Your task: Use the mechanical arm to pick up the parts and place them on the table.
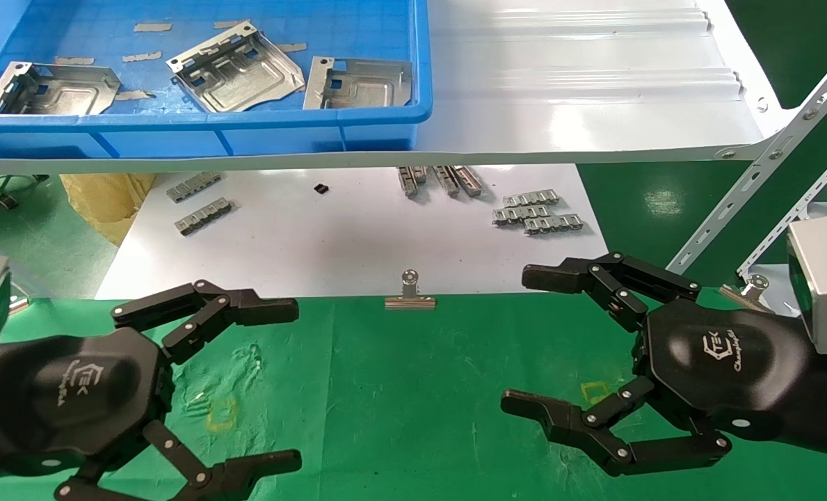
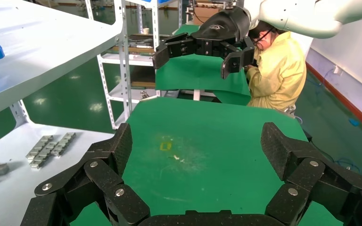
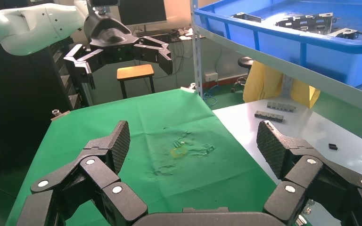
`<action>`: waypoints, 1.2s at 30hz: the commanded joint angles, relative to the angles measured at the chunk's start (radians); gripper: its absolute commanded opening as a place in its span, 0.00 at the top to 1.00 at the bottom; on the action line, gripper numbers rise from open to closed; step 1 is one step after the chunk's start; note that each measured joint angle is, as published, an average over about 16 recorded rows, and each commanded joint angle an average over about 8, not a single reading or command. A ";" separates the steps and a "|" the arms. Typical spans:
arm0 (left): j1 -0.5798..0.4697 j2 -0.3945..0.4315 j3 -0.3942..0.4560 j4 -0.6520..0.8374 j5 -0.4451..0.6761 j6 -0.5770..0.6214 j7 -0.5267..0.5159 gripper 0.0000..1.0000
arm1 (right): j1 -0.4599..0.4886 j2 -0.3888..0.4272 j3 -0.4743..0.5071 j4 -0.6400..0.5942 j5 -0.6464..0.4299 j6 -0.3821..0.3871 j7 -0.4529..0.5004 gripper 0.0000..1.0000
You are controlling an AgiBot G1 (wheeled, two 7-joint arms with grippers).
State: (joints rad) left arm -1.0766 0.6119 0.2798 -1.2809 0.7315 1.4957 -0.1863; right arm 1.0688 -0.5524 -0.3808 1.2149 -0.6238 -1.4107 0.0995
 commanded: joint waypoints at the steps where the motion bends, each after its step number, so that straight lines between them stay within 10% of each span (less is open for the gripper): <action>1: 0.000 0.000 0.000 0.000 0.000 0.000 0.000 0.00 | 0.000 0.000 0.000 0.000 0.000 0.000 0.000 0.00; 21: 0.000 0.000 0.000 0.000 0.000 0.000 0.000 0.00 | 0.000 0.000 0.000 0.000 0.000 0.000 0.000 0.00; 29: 0.000 0.000 0.000 0.000 0.000 0.000 0.000 0.00 | 0.000 0.000 0.000 0.000 0.000 0.000 0.000 0.94; 36: 0.000 0.000 0.000 0.000 0.000 0.000 0.000 0.00 | 0.000 0.000 0.000 0.000 0.000 0.000 0.000 1.00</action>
State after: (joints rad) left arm -1.0766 0.6119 0.2798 -1.2809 0.7315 1.4957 -0.1864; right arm 1.0688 -0.5524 -0.3808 1.2149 -0.6238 -1.4107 0.0995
